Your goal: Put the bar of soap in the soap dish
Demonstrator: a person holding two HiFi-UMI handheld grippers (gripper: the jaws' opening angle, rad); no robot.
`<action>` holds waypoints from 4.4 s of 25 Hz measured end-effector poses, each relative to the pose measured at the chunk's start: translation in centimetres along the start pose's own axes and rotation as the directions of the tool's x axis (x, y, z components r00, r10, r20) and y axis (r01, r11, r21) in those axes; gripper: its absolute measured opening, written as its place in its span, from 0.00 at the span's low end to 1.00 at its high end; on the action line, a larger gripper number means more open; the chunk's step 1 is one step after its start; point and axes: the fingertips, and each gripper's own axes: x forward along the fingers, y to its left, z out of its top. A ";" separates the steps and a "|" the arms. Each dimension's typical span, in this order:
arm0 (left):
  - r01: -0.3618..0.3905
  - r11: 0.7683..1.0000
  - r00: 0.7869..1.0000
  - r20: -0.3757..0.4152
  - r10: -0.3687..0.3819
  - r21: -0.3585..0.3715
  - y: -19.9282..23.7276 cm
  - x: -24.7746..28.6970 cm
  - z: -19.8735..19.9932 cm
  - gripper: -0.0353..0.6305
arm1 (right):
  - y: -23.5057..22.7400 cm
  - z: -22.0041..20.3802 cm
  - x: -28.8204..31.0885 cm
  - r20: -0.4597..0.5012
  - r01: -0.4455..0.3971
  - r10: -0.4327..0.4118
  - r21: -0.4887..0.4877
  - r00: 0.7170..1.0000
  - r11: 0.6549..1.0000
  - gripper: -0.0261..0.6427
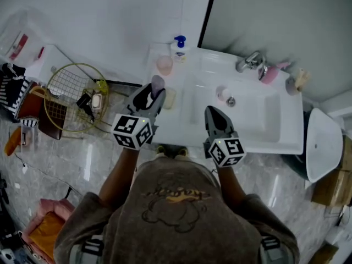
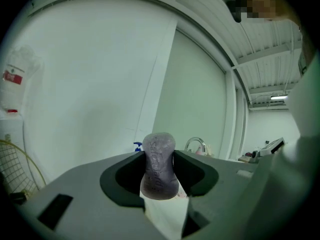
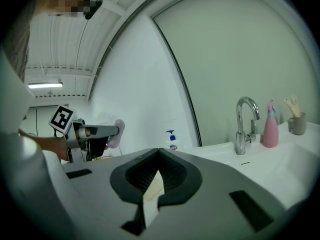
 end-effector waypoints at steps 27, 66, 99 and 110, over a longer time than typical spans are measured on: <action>0.071 0.996 0.903 -0.428 -0.039 0.060 5.5 10.5 -16.8 0.32 | -4.1 -1.6 3.8 -0.013 0.131 -0.131 0.062 0.991 0.989 0.04; 0.098 0.989 0.798 -0.603 -0.011 0.112 5.6 11.4 -21.6 0.32 | -6.4 -3.1 3.7 -0.044 0.163 -0.159 0.078 0.986 0.984 0.04; 0.029 0.998 0.999 -0.024 -0.028 0.054 3.6 1.5 -1.9 0.32 | -2.0 -0.9 5.1 -0.029 0.053 -0.053 -0.001 0.998 0.999 0.04; -0.004 0.999 1.000 -0.013 0.004 0.041 4.5 1.0 -2.9 0.06 | -1.6 -1.5 5.3 -0.034 0.047 -0.047 -0.012 0.998 0.999 0.04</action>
